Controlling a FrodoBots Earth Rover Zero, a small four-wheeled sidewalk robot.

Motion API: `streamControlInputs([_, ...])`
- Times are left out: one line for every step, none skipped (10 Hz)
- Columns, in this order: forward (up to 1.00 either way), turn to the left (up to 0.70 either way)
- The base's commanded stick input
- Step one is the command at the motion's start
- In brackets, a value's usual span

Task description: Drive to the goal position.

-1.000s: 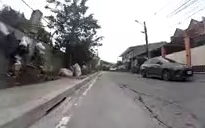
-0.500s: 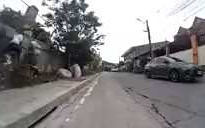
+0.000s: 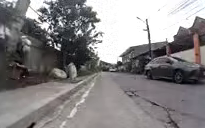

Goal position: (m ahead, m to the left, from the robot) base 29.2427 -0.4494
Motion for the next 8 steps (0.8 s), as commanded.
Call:
streamControlInputs([1.0,0.0])
streamControlInputs([1.0,0.0])
streamControlInputs([1.0,0.0])
streamControlInputs([1.0,0.0])
streamControlInputs([1.0,0.0])
streamControlInputs([1.0,-0.3])
streamControlInputs([1.0,-0.22])
streamControlInputs([1.0,-0.07])
